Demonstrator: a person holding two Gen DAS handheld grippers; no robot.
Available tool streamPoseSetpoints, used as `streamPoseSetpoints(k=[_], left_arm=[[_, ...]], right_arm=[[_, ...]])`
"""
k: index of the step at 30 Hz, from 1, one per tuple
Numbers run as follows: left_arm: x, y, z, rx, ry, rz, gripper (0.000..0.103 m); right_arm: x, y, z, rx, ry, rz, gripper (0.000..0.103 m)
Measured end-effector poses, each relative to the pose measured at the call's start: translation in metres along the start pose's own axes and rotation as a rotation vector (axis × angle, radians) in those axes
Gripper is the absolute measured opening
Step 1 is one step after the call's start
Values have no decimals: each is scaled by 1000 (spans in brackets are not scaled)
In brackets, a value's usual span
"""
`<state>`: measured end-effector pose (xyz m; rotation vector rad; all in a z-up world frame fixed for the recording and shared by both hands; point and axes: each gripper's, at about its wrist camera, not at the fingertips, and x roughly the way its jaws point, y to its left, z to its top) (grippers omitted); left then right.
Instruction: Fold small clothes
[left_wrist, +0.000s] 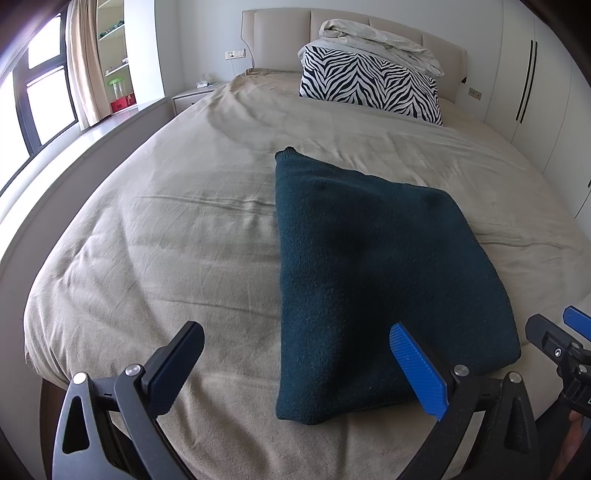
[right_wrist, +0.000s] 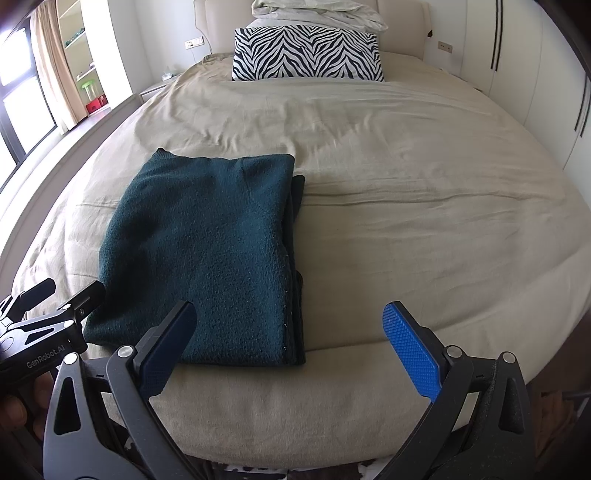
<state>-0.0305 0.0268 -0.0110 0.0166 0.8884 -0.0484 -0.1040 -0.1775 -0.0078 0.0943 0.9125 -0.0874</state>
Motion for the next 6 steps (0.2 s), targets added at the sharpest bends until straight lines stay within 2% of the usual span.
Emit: streamPoseSetpoints(k=[6], left_arm=[[0,1,-1,7,-8,0,103]], right_arm=[[0,-1,-1,1,0,0,103]])
